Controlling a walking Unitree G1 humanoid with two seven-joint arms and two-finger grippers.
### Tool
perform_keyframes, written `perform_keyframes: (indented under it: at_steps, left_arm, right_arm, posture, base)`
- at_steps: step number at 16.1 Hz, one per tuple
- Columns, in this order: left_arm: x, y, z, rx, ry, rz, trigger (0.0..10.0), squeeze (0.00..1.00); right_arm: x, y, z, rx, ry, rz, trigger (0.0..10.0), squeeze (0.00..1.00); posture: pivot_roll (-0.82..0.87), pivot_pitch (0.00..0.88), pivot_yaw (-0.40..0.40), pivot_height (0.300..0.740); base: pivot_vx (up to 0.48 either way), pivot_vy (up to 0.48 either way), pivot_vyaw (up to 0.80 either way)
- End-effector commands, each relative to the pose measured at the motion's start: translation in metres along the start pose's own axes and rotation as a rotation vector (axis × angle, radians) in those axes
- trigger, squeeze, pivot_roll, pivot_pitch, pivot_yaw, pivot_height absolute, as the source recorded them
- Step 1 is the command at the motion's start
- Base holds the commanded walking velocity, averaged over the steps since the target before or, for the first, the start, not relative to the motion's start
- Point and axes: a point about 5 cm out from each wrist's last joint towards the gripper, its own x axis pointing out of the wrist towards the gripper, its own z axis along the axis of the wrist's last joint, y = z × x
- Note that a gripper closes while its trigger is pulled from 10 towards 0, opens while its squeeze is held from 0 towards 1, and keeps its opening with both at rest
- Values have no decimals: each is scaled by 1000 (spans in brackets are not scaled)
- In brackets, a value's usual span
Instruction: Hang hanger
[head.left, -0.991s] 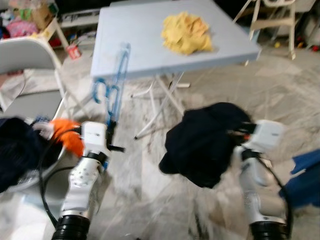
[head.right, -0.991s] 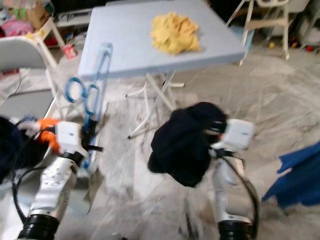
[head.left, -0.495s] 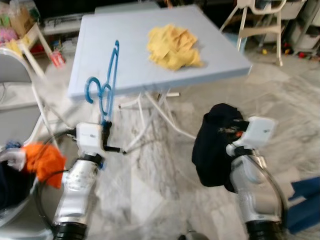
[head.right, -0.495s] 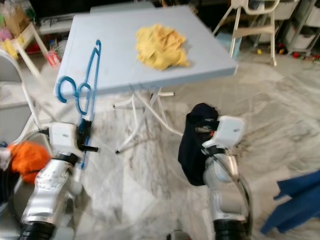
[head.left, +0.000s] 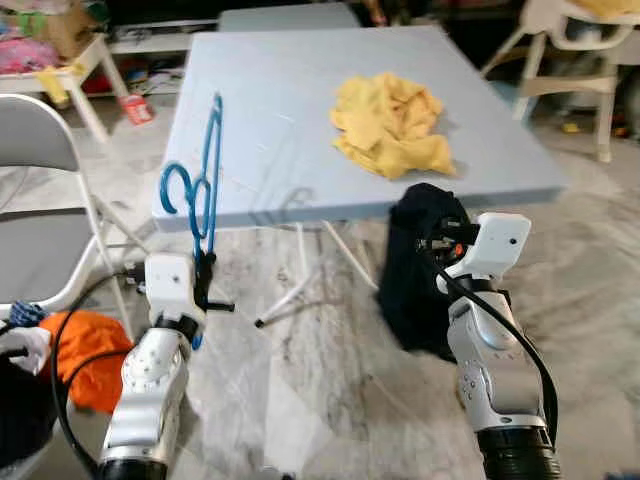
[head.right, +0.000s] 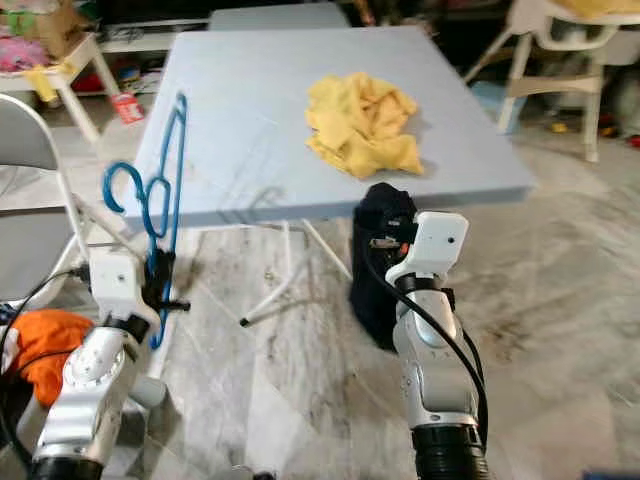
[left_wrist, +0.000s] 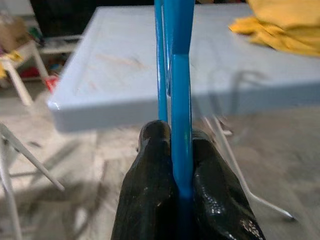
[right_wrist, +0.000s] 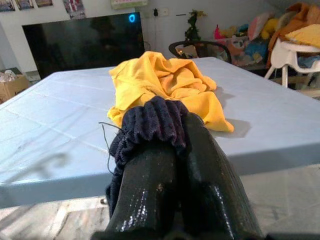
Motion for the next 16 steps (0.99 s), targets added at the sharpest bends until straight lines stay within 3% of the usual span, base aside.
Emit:
perform_keyframes:
  at_steps: [1, 5, 11, 16]
  left_arm:
    - [1, -6, 3, -4, -8, -20, 10000, 0]
    - [2, -3, 3, 0, 3, -15, 10000, 0]
    - [3, -6, 1, -2, 14, -22, 10000, 0]
    - [4, -8, 5, 23, -15, 3, 10000, 0]
  right_arm:
    - [0, -8, 4, -11, -22, -21, 10000, 0]
    - [1, -7, 5, -12, -33, -45, 10000, 0]
    - [0, -10, 5, -14, -36, -59, 10000, 0]
    - [7, -7, 12, -26, -49, -29, 10000, 0]
  posture:
    - [-16, 85, 20, 740]
    - [-16, 103, 41, 740]
    - [-21, 106, 38, 740]
    - [-12, 120, 19, 740]
  base:
    - [398, 266, 0]
    - [404, 258, 0]
    - [424, 0, 0]
    - [0, 0, 0]
